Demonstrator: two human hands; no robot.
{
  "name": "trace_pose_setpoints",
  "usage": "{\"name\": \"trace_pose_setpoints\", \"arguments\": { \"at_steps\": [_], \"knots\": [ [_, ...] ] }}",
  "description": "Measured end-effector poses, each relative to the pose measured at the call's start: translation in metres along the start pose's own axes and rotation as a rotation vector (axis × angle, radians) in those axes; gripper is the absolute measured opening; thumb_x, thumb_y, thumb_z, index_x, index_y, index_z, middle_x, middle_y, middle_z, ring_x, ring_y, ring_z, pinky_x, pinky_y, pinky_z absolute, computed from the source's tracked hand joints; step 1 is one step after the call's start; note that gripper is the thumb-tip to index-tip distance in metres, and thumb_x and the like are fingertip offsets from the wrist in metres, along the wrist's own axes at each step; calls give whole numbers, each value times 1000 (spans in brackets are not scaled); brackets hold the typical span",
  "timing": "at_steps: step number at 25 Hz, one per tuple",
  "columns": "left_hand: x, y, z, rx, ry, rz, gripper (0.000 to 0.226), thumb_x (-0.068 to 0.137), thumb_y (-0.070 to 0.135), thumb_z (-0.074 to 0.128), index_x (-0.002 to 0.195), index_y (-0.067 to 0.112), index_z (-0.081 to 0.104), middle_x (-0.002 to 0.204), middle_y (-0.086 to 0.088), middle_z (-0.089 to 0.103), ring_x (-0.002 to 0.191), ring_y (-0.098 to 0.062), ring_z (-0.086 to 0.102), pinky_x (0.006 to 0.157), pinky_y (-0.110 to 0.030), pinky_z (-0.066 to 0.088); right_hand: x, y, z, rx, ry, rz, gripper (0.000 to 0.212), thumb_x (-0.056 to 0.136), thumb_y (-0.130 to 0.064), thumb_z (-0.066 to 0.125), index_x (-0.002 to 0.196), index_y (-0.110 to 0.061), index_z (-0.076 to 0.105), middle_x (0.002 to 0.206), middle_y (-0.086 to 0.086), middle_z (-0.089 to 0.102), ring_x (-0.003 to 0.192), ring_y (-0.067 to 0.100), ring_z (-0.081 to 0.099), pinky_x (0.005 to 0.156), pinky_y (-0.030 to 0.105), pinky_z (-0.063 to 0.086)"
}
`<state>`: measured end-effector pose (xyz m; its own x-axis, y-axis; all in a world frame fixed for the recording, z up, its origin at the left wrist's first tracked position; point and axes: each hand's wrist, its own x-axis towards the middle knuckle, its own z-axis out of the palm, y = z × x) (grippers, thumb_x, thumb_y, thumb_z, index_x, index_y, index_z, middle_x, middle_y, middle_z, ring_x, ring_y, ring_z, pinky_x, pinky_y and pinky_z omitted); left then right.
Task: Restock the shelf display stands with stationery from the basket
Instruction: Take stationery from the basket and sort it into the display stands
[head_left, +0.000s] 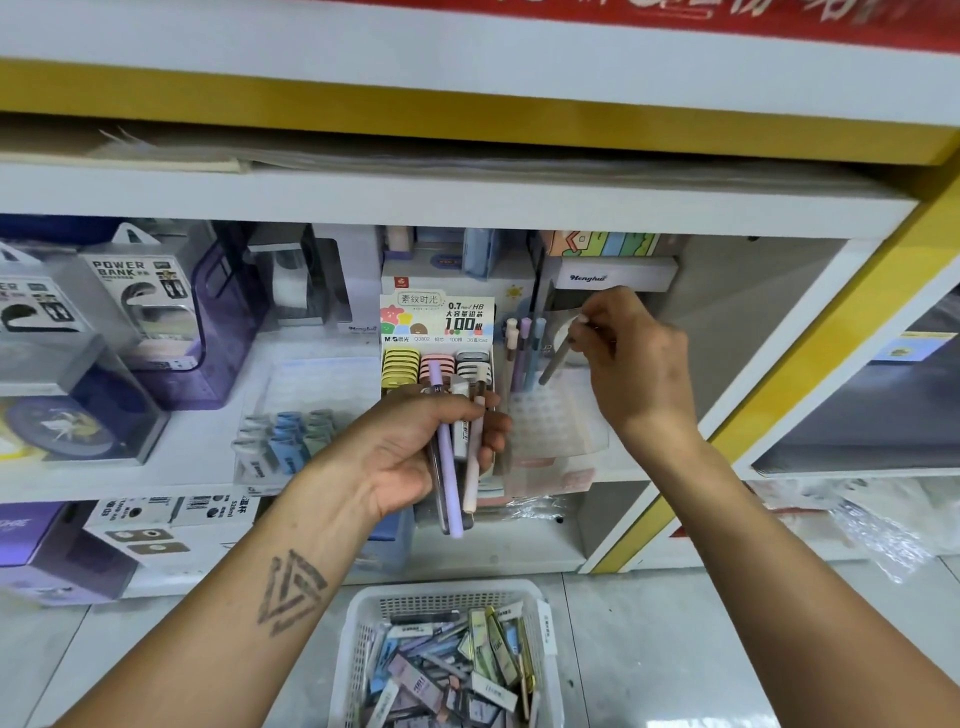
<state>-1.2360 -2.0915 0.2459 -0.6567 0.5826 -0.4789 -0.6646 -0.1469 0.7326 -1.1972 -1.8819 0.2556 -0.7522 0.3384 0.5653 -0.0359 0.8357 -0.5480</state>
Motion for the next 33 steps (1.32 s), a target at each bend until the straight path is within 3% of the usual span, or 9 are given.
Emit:
{"name": "trace_pose_setpoints", "arguments": {
  "at_steps": [9, 14, 16, 18, 21, 25, 28, 30, 33],
  "knots": [
    [0, -1, -5, 26, -12, 17, 16, 86, -8, 60, 101, -4, 66, 101, -31, 70, 75, -34, 72, 59, -34, 58, 2, 3, 10, -84, -103, -44, 9, 95, -7, 57, 89, -5, 63, 78, 11, 68, 72, 35, 63, 62, 43, 53],
    [-5, 0, -3, 15, -49, 26, 26, 80, -6, 66, 106, -6, 68, 102, -32, 70, 88, -41, 72, 64, -38, 60, -1, -4, 14, -213, -156, -86, 22, 95, -9, 58, 113, -5, 70, 100, 14, 67, 87, 38, 63, 73, 43, 54],
    [-7, 2, -1, 21, -64, 36, 25, 79, -6, 66, 104, -5, 68, 100, -31, 70, 89, -42, 72, 65, -39, 61, -2, -13, 13, -7, -194, 15, 20, 97, -21, 61, 112, -13, 71, 88, 6, 71, 74, 24, 65, 68, 34, 54],
    [-9, 3, 2, 36, -80, 49, 23, 82, -6, 64, 105, -5, 68, 102, -30, 71, 89, -42, 72, 70, -42, 62, -5, -26, 13, 344, -378, 207, 20, 94, -29, 68, 107, -16, 72, 77, 4, 74, 55, 10, 61, 55, 24, 50],
    [-11, 3, 6, 39, -129, 46, 28, 86, -4, 61, 114, -8, 64, 107, -31, 69, 94, -44, 70, 74, -46, 61, -8, -34, 12, 622, -493, 369, 17, 87, -13, 75, 103, -6, 72, 77, 8, 75, 49, 6, 57, 46, 18, 43],
    [-12, 4, 5, -18, -91, 7, 23, 90, -1, 59, 111, -8, 62, 100, -31, 70, 87, -43, 72, 70, -47, 61, 3, -30, -5, 815, -91, 429, 8, 88, 2, 70, 94, -3, 72, 64, 5, 71, 48, 15, 58, 48, 26, 48],
    [-13, 4, 4, 37, 31, -15, 20, 89, 5, 65, 108, 1, 64, 76, -19, 69, 57, -27, 66, 50, -27, 54, 8, -19, -13, 641, 82, 290, 14, 90, -5, 69, 102, -8, 63, 68, 6, 70, 57, 17, 67, 55, 33, 57],
    [-12, 5, 4, 47, 72, -31, 20, 86, 11, 70, 105, 5, 65, 67, -12, 62, 49, -19, 54, 45, -20, 45, 2, -16, -5, 405, 12, 158, 19, 90, -13, 70, 101, -21, 57, 76, 1, 69, 69, 22, 69, 64, 43, 59],
    [-13, 7, 2, -14, 55, -67, 21, 86, 11, 64, 104, 2, 63, 68, -10, 56, 53, -17, 48, 48, -22, 40, -7, -15, 9, 156, -109, 22, 24, 92, -17, 68, 98, -34, 51, 78, -15, 64, 75, 18, 68, 69, 45, 58]
  ]
}}
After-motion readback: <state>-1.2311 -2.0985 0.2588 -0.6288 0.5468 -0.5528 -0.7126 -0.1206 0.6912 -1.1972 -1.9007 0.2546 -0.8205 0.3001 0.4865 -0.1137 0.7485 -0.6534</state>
